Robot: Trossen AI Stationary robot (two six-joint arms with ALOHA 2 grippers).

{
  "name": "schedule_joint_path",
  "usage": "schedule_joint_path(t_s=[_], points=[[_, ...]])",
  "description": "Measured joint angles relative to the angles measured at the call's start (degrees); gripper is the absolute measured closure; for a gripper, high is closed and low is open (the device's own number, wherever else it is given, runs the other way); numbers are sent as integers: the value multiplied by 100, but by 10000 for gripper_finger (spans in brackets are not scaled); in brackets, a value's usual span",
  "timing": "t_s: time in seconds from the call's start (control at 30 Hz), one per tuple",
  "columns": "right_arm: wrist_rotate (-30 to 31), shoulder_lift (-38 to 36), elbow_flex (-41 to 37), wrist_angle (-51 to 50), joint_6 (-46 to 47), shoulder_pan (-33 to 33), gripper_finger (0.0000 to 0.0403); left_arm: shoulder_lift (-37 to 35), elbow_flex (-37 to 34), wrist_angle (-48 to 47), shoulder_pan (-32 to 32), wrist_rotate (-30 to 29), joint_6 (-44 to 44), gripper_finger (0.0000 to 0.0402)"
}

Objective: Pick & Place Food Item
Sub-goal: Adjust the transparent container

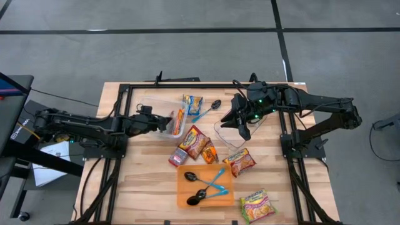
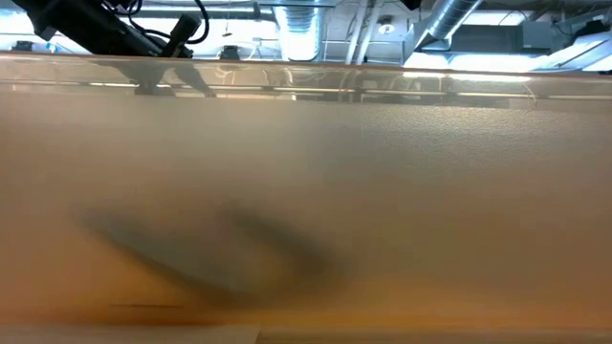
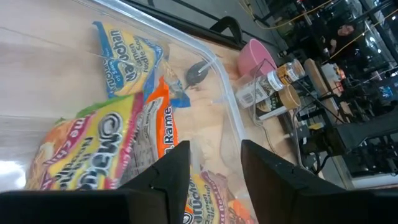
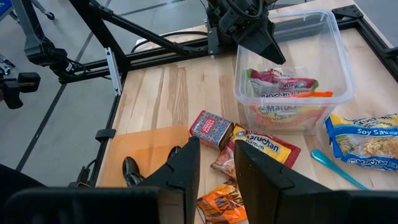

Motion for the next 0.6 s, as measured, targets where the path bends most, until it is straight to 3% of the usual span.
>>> schedule_joint_path(t_s=[0.2,0.4,0.47,0.6], points=[[0,0,0,0,0,0,310,0,4,499,2,176,380,285],[0,0,0,2,-20,0,310,191,36,785,5,645,470,360],[0,0,0,2,-29,0,310,366,210,792,-15,710,766,390],[-11,0,0,-5,73,0,310,434,950,253,-11,330,1740,399]])
